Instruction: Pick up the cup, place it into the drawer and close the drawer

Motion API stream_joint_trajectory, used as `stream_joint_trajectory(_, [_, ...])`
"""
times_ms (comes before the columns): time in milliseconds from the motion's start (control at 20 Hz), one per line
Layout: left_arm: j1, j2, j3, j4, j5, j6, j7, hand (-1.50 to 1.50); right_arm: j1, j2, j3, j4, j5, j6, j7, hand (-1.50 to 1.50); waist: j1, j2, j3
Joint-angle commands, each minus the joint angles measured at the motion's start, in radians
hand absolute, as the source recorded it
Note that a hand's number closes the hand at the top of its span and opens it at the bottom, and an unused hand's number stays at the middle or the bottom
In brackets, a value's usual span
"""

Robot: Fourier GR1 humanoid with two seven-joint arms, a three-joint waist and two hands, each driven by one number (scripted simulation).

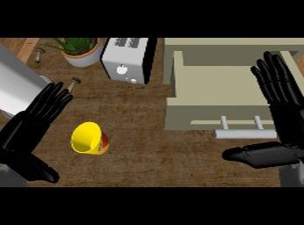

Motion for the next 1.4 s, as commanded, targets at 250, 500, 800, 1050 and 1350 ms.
stream_joint_trajectory(250, [-0.018, -0.005, 0.031, 0.360, -0.222, -0.071, -0.276, -1.50, -0.088, -0.022, -0.042, 0.043, -0.009, 0.013, 0.015, -1.50, -0.002, 0.000, -0.001])
stream_joint_trajectory(500, [-0.146, 0.019, 0.042, 0.617, -0.337, -0.058, -0.418, -1.50, -0.056, -0.039, -0.070, 0.048, -0.034, 0.050, 0.001, -1.50, -0.006, 0.001, 0.000])
stream_joint_trajectory(800, [-0.209, 0.015, 0.022, 0.871, -0.468, -0.021, -0.650, -1.50, -0.102, -0.006, -0.052, 0.083, -0.002, 0.014, 0.004, -1.50, -0.005, 0.002, -0.001])
stream_joint_trajectory(1050, [-0.279, 0.023, 0.008, 1.082, -0.538, 0.021, -0.808, -1.50, -0.016, -0.025, -0.064, -0.014, -0.033, 0.053, 0.007, -1.50, -0.013, 0.001, -0.001])
stream_joint_trajectory(1350, [-0.313, 0.001, 0.004, 1.242, -0.571, 0.074, -0.964, -1.50, -0.017, -0.029, -0.072, -0.031, -0.062, 0.064, 0.029, -1.50, -0.028, 0.006, -0.003])
